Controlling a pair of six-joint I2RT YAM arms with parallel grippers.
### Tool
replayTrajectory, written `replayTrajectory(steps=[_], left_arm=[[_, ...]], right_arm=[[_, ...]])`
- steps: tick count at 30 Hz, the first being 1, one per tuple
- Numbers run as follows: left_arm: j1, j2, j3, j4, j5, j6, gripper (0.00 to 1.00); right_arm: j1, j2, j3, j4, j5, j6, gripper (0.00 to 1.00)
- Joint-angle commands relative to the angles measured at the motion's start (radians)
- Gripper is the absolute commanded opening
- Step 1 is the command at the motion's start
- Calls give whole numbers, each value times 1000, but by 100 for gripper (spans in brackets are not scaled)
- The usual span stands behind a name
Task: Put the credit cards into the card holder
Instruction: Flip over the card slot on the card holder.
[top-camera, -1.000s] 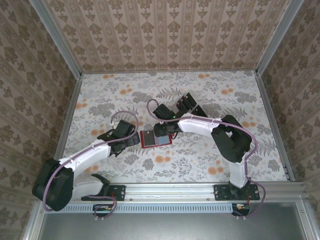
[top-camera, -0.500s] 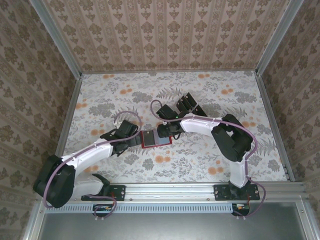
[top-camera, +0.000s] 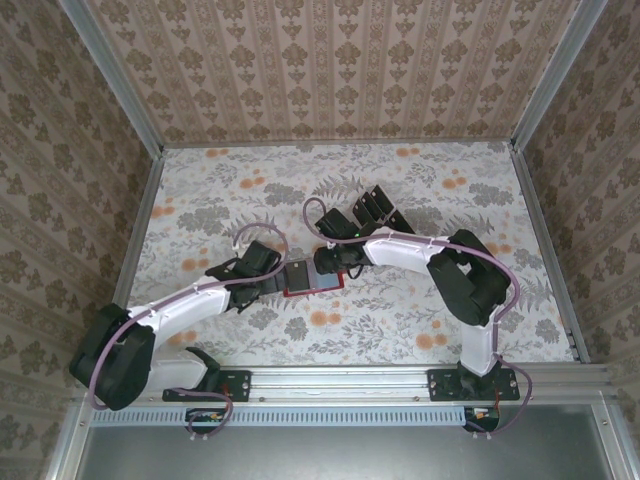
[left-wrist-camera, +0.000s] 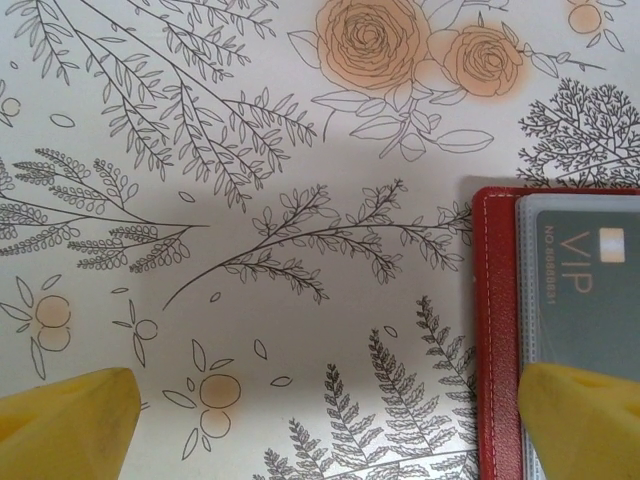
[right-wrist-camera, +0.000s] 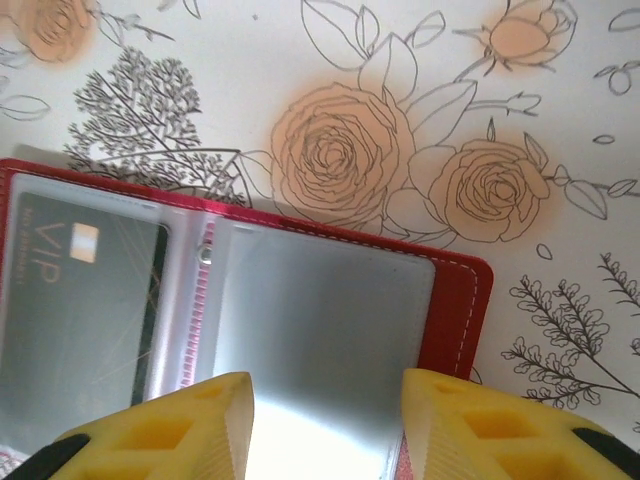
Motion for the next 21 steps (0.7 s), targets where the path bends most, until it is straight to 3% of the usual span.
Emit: replayTrajectory(steps=[1, 14, 21], left_arm=[[-8, 16, 33, 6, -4, -15, 100], [-16, 27, 36, 14, -3, -11, 100], [-33, 23, 15, 64, 15, 8, 100]], right_arm=[[-2, -41, -10, 16, -15, -5, 44], [-2, 42, 13, 25, -75, 3, 43], [-1, 91, -16, 82, -158, 80, 44]])
